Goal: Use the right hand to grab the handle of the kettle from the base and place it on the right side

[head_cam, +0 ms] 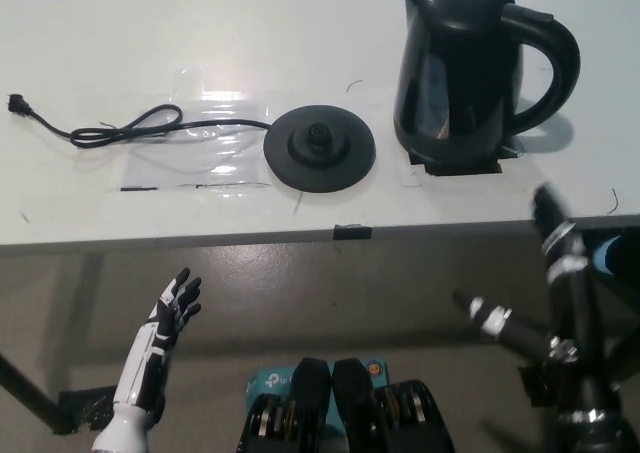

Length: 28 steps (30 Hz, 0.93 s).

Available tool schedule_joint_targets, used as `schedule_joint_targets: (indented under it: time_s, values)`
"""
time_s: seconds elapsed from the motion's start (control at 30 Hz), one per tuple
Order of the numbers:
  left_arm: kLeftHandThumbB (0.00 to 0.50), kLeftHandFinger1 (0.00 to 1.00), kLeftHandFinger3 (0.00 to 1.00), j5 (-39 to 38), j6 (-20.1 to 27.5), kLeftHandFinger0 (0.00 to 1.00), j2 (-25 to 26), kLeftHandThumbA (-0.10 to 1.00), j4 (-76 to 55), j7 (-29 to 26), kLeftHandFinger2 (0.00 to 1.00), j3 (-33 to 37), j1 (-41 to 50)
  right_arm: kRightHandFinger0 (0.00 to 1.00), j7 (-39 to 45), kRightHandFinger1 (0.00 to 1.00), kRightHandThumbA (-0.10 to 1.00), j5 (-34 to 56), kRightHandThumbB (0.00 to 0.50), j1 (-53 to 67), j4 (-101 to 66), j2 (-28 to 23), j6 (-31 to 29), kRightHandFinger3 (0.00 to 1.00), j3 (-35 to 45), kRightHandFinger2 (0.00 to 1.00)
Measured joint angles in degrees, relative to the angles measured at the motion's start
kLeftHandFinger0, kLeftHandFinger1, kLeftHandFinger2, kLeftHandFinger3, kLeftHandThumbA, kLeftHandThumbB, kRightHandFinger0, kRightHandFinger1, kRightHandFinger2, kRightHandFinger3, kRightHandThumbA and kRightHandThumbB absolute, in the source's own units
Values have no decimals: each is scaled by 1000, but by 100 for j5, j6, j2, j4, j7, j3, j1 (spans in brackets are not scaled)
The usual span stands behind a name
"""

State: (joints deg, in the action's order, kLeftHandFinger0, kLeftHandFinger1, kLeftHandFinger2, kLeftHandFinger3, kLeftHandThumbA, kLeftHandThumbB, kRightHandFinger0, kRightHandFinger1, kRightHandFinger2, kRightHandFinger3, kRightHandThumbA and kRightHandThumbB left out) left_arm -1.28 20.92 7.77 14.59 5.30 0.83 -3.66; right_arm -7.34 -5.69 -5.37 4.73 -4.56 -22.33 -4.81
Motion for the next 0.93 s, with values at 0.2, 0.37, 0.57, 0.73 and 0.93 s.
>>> schedule_joint_targets:
  time_s: [0.2,0.37,0.57,0.73,0.93]
  values:
    - [500,1000,1000,-21,1,1000,2,1000,2,0,1000,-3,22,1000,292,1000,1000,159,335,22,605,-162,-72,1000,-65,1000]
    - [500,1000,1000,-22,0,1000,0,1000,0,-1,1000,-3,33,1000,455,1000,1000,190,353,-2,743,-195,-109,1000,-99,1000]
    - [500,1000,1000,-23,1,1000,1,1000,1,-1,1000,-9,38,1000,568,1000,1000,177,334,-19,796,-193,-110,1000,-122,1000]
    - [500,1000,1000,-27,1,1000,2,1000,1,-1,1000,-13,38,1000,629,1000,1000,164,334,-21,803,-194,-109,1000,-123,1000]
    - [500,1000,1000,-28,1,1000,15,1000,1,-1,1000,-23,37,1000,679,1000,1000,162,334,-23,802,-194,-109,1000,-122,1000]
